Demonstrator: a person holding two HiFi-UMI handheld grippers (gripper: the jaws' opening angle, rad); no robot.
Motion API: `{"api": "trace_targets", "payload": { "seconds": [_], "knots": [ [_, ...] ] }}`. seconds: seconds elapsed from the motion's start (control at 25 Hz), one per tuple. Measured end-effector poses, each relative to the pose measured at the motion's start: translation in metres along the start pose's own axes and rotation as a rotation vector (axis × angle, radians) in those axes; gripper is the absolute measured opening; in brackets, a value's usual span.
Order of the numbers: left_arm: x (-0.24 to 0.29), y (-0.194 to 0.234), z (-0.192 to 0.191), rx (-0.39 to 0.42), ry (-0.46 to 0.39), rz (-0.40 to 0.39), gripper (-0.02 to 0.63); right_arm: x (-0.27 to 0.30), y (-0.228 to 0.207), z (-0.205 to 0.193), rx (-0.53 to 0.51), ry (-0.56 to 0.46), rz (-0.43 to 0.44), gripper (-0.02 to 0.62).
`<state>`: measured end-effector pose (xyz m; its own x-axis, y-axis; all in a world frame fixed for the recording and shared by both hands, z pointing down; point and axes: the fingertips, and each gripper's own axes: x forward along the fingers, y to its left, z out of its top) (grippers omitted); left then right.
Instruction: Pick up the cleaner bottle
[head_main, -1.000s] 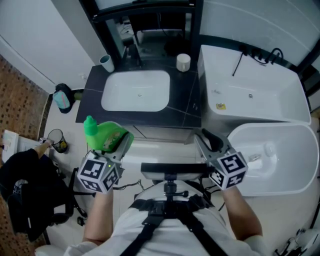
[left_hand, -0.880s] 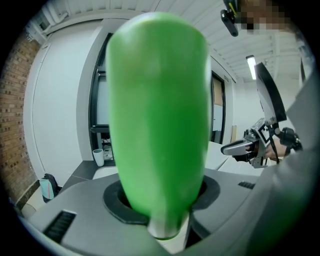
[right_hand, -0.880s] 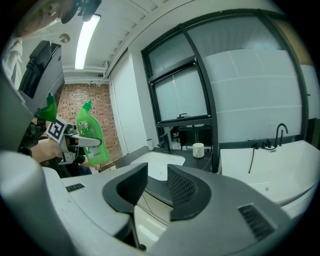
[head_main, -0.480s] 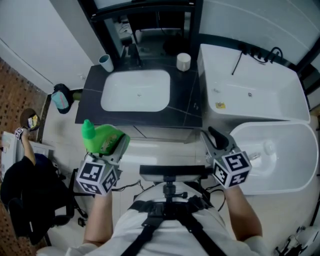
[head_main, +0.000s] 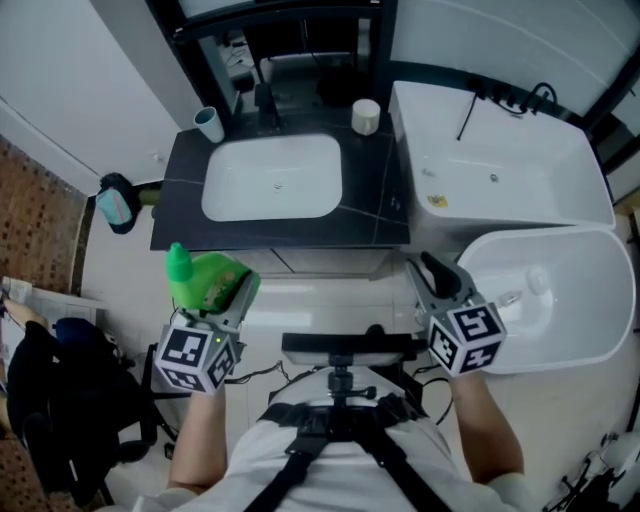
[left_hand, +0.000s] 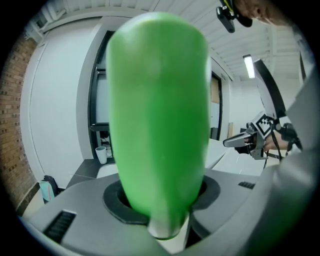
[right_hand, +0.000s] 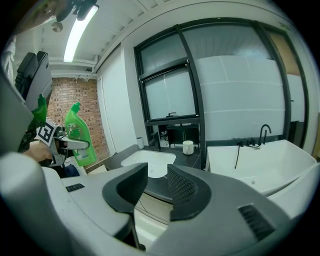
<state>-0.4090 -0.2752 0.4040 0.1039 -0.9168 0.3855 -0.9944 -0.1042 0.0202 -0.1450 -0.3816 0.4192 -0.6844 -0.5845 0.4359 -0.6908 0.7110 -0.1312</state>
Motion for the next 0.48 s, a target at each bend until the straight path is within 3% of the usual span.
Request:
{"api": "trace_targets", "payload": {
  "seconds": [0.28,0.48],
  "knots": [
    [-0.012,0.005,-0.010,0.030,0.012,-0.032,0.178,-0.008,0.013,0.000,-0.005,-0.026,-0.045,0.124],
    [-0.020,0.006,-0.014,0.022,0.014,-0.005,0.178,-0.011,0.009,0.002,-0.033,-0.032,-0.059,0.124]
  ]
}}
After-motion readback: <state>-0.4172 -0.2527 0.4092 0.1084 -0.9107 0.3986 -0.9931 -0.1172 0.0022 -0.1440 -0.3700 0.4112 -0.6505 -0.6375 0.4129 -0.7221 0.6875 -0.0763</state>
